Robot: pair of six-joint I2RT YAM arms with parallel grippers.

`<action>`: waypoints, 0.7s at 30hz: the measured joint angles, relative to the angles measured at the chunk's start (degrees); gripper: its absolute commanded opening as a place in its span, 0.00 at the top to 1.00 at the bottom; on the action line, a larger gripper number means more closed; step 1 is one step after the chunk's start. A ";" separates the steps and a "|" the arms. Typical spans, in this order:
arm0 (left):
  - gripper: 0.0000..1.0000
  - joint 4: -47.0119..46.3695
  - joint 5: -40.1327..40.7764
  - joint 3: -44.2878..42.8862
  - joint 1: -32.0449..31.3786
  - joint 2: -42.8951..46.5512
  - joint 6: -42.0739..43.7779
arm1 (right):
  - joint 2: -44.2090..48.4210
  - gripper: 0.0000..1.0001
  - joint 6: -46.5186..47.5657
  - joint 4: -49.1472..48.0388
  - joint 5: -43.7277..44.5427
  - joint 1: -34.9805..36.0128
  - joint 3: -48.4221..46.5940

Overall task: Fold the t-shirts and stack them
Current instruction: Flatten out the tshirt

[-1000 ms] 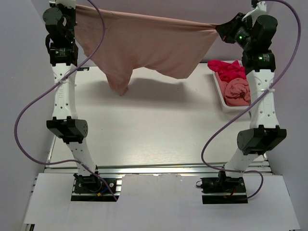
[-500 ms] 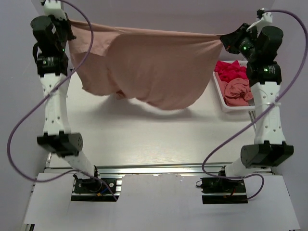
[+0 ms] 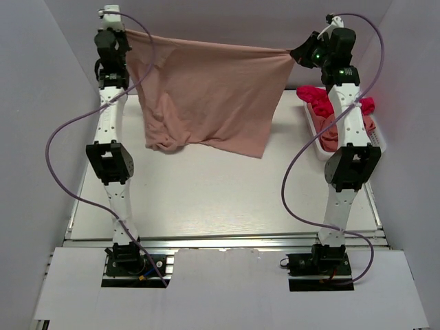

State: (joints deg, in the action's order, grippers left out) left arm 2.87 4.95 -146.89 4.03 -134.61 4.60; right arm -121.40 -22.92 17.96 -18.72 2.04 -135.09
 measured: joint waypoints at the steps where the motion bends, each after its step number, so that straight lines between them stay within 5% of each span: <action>1: 1.00 -1.51 1.51 0.00 -1.27 -0.09 1.92 | -0.50 1.00 0.72 0.04 1.03 0.24 0.37; 9: 1.00 -12.48 7.23 -0.31 -9.86 3.41 10.78 | 8.57 1.00 4.09 -1.57 5.25 2.08 13.31; 17: 1.00 -18.12 10.95 0.26 -8.22 8.39 18.05 | 33.83 1.00 8.41 -3.69 8.09 10.19 32.50; 21: 1.00 -14.08 12.20 9.99 -6.64 15.45 14.93 | 41.88 1.00 9.86 -6.16 8.55 10.86 35.36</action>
State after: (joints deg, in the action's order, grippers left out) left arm -11.20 17.15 -136.90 -2.61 -119.15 19.53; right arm -79.53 -13.06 11.79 -10.17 12.91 -99.72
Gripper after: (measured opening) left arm 0.014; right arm 0.077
